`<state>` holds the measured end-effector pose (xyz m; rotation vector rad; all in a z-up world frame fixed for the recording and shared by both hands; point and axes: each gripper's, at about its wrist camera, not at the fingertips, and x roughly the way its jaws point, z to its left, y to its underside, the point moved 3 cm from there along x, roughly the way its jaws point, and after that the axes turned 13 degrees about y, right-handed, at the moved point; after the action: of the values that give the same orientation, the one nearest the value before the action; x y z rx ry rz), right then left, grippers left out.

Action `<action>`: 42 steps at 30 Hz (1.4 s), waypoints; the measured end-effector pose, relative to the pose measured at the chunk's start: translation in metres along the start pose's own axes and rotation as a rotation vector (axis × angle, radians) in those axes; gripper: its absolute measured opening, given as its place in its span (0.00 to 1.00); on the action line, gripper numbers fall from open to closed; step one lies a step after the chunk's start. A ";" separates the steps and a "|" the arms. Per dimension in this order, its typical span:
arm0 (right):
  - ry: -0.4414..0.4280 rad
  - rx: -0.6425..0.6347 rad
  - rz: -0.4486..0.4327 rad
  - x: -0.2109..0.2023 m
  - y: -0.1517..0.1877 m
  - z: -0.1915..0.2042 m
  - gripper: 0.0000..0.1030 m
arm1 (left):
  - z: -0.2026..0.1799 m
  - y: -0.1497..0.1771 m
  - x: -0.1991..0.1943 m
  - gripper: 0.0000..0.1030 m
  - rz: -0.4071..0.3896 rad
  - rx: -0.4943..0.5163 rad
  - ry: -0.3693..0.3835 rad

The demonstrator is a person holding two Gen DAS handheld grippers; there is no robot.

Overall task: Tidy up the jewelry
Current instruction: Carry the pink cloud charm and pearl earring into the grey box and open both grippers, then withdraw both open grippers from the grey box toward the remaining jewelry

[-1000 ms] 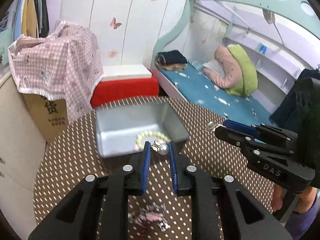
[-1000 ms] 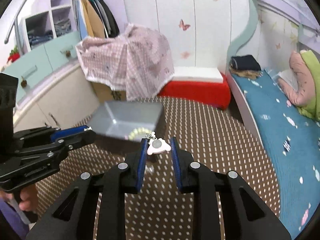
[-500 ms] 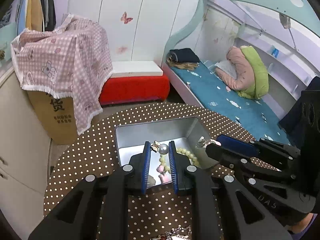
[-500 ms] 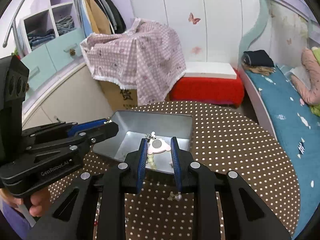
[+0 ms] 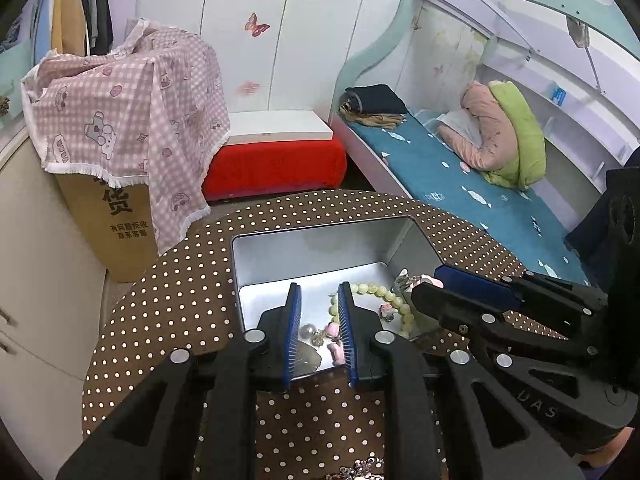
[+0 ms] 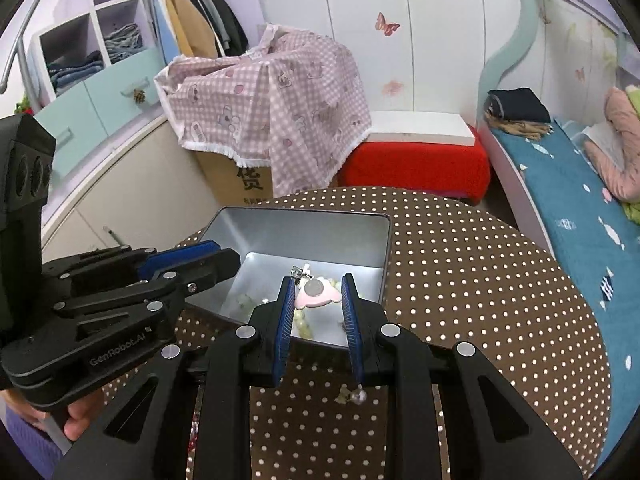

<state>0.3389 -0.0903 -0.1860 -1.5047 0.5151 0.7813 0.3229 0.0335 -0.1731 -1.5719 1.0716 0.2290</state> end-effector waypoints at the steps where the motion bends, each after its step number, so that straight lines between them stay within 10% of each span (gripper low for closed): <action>1: -0.001 0.001 0.003 0.001 0.001 0.000 0.24 | 0.000 0.000 -0.001 0.32 -0.003 0.000 -0.006; 27: 0.016 0.077 -0.051 -0.041 0.022 -0.028 0.41 | -0.008 0.016 -0.049 0.47 -0.080 -0.036 -0.007; 42: 0.047 0.064 0.101 0.007 0.078 -0.027 0.41 | 0.015 0.054 -0.069 0.47 -0.078 -0.100 -0.016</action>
<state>0.2912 -0.1239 -0.2449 -1.4498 0.6497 0.8019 0.2504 0.0850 -0.1693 -1.6954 0.9971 0.2447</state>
